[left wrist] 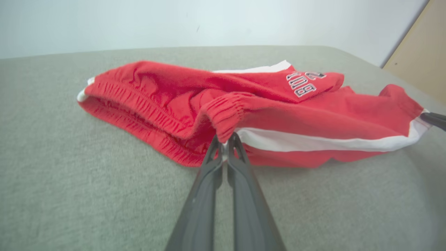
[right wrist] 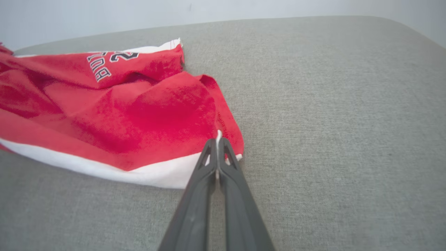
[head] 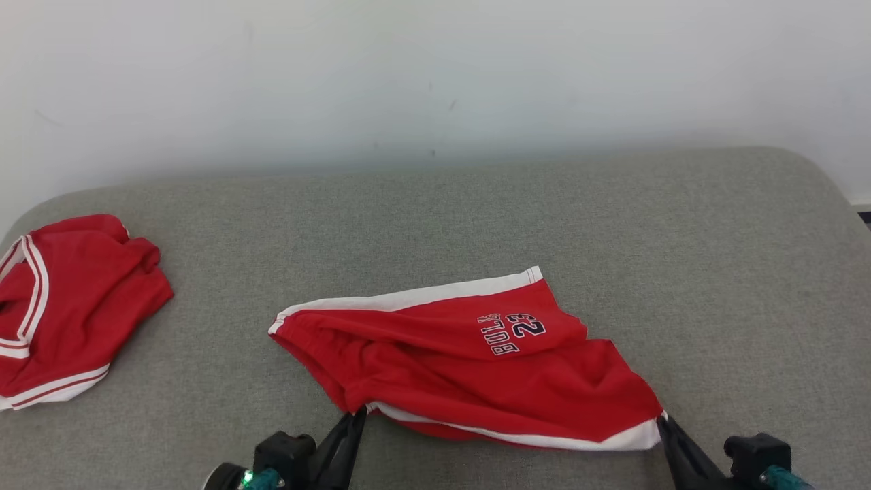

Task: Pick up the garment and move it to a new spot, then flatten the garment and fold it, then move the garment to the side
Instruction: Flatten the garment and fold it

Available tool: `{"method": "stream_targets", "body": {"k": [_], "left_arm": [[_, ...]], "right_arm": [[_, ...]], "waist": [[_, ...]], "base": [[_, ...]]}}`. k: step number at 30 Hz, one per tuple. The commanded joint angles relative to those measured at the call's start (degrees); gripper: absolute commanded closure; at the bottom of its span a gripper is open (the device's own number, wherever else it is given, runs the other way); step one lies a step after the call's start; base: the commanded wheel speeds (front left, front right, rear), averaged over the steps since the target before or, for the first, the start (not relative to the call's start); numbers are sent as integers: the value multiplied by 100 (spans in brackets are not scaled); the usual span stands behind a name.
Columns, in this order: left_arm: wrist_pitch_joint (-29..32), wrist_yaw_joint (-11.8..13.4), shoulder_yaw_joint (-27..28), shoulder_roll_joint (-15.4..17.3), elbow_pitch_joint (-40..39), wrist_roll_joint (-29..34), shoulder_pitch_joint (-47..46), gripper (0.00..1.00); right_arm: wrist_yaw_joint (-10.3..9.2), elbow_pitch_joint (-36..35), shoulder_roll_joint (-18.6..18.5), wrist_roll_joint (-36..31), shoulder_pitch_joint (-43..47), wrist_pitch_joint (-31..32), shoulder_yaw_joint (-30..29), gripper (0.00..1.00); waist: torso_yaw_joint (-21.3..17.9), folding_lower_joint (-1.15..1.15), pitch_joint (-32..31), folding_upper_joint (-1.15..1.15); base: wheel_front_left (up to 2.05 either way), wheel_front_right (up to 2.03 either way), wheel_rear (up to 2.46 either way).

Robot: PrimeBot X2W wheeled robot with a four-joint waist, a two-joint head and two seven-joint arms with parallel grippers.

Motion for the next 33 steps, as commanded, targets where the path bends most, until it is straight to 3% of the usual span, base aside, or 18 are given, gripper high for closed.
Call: {"method": "stream_targets", "body": {"k": [1,9,14,18,22,28,33], "left_arm": [[-19,9,71,-26,-119,-67,57,100],[-19,9,460,143,-1384,-1067,-191,100],[404,9,109,650,-1930,-2158,-736,100],[922,9,-72,1047,-2365,-2957,-1292,100],[1331,9,-148,1240,-2650,-3527,-1849,100],[1649,25,88,1221,-2757,-4009,-2637,100],[2052,105,-47,1139,-2587,-3995,-3220,100]], "right_arm": [[-13,-135,31,178,42,-44,-44,100],[-13,-2029,121,2011,-25,45,-547,100],[-13,-3038,-19,2705,-314,376,-817,100],[-13,-3574,-156,2865,-764,643,-957,100],[-13,-3912,-270,2777,-1345,928,-978,100],[-13,-4145,-398,2658,-2384,1114,-1106,100],[-13,-3821,-561,2642,-3126,1498,-947,100]], "waist": [[-10,1,-46,0],[-77,1,-181,0],[-119,1,-205,0],[-169,1,-174,0],[-235,1,-115,0],[-347,1,92,0],[-423,1,468,0]], "base": [[0,0,0],[0,0,0],[0,0,0],[0,0,0],[0,0,0],[0,0,0],[0,0,0]]}}
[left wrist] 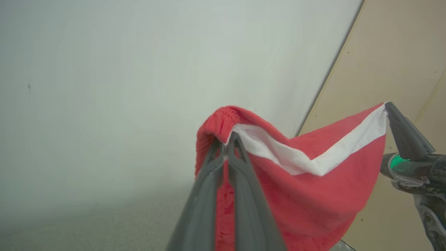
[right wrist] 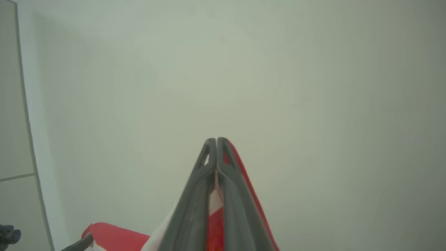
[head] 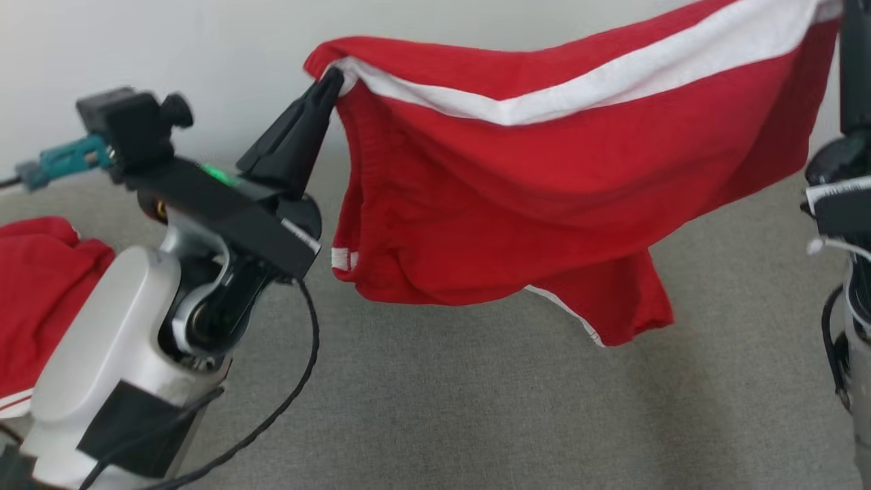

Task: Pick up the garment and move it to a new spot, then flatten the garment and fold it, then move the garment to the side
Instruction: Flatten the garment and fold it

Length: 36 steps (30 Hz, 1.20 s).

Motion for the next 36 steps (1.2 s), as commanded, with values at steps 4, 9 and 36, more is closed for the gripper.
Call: {"method": "stream_targets", "body": {"k": [4,9,36], "left_arm": [[312,170,-115,-169,300,117,-740,100],[451,377,-42,-221,552,308,-1515,100],[-1950,-18,126,-673,2006,1292,-2466,100]], "right_arm": [[-13,438,-161,-58,-903,317,294,100],[-13,984,-184,-144,-1852,299,481,100],[-13,3432,-718,-2064,-3844,-1983,2446,100]], "waist": [[-192,0,840,0],[-351,0,1591,0],[-513,0,3260,0]], "base": [[0,0,0],[0,0,0],[0,0,0]]}}
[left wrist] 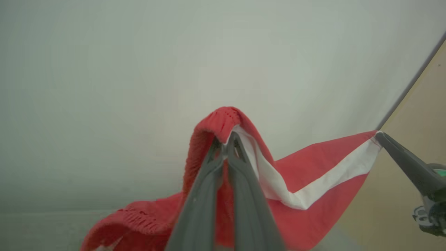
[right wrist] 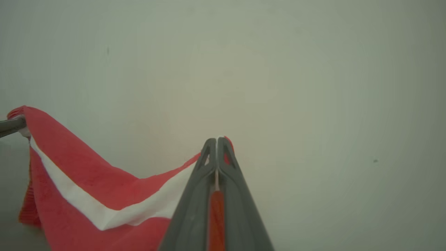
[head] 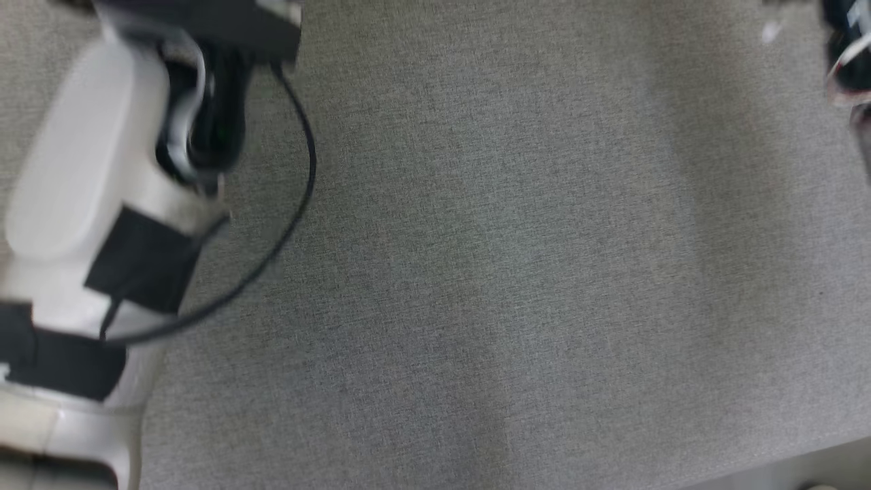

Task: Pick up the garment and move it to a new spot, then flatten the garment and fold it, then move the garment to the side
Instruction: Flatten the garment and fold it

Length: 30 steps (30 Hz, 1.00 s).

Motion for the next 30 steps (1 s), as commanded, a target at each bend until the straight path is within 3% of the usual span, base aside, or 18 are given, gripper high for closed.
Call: {"method": "stream_targets", "body": {"k": [1,7,14,19,23,30], "left_arm": [[11,-44,-57,96,-132,-157,303,100],[95,-89,-292,365,-858,-586,1409,100],[131,-78,-515,554,-1289,-967,2623,100],[153,-41,-677,623,-1207,-1177,3613,100],[98,51,-863,693,-1028,-1126,4425,100],[80,193,-1101,741,-830,-1070,5242,100]], "right_arm": [[-13,-73,-157,188,181,-24,212,100],[-13,-366,-678,808,810,140,583,100],[-13,-657,-1016,1288,1732,863,691,100],[-13,-1047,-1269,1644,2836,1874,604,100],[-13,-1683,-1528,1812,4197,2815,158,100],[-13,-2844,-1650,1999,6152,4140,-546,100]], "waist": [[59,-2,-151,-2],[195,-2,-716,-2],[351,-2,-1490,-2],[491,-2,-2130,-2],[562,-2,-2625,-2],[568,-2,-3074,-2]], "base": [[0,0,0],[0,0,0],[0,0,0],[0,0,0],[0,0,0],[0,0,0]]}}
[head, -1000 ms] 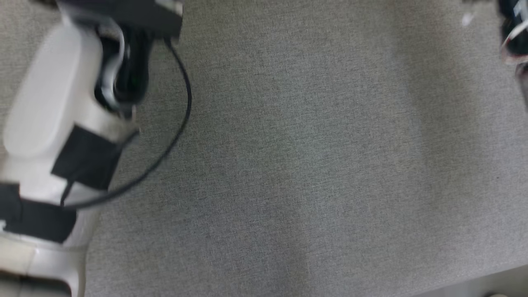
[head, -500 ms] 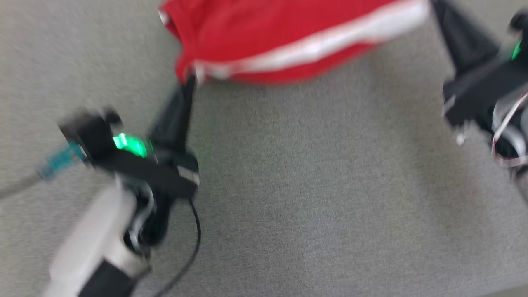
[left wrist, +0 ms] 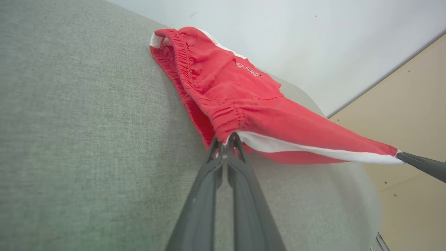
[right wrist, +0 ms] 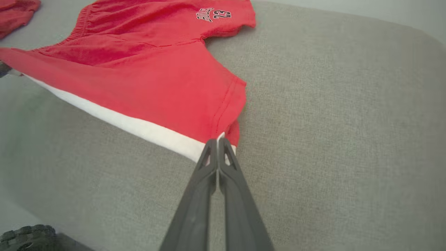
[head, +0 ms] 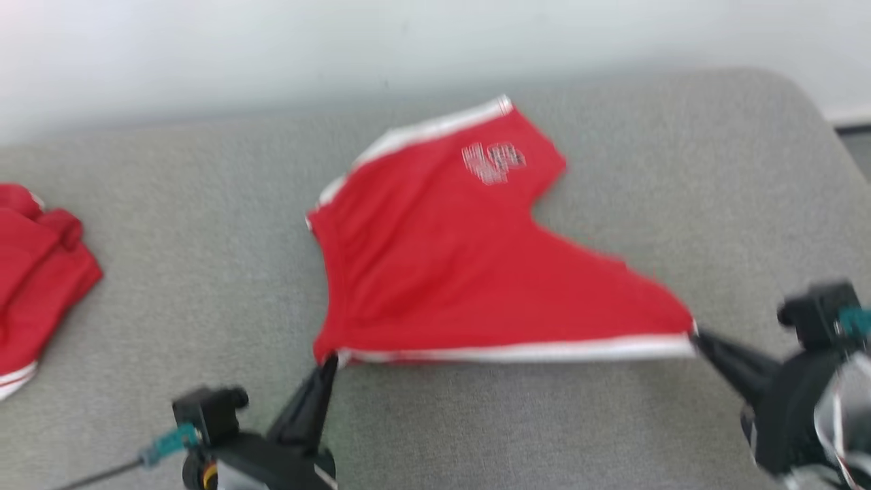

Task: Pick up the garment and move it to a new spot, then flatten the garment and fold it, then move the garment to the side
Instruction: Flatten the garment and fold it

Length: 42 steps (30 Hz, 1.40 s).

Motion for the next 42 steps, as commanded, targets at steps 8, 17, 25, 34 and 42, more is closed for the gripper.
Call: {"method": "stream_targets", "body": {"k": [8,17,25,34,42], "left_arm": [[378,185,-334,260,-200,-69,914,100],[1303,465,-655,768,-877,-453,1778,100],[1396,475,-683,840,-1124,-558,1935,100],[1127,515,-516,591,-1172,-465,1536,100],[1131,832,-314,112,-1129,-377,662,100]], "right_arm": [[-13,-1108,334,235,2142,1150,-1269,100],[-13,-1741,1136,87,3691,1958,-2032,100],[-13,-2169,1484,-143,4002,2152,-2448,100],[-13,-2152,954,-423,3108,1591,-2263,100],[-13,-1373,330,-961,1691,586,-1671,100]], "waist": [[103,3,-628,1],[175,3,-696,1],[215,3,-760,1],[271,3,-778,1],[507,3,-415,1]], "base": [[0,0,0],[0,0,0],[0,0,0],[0,0,0],[0,0,0]]}}
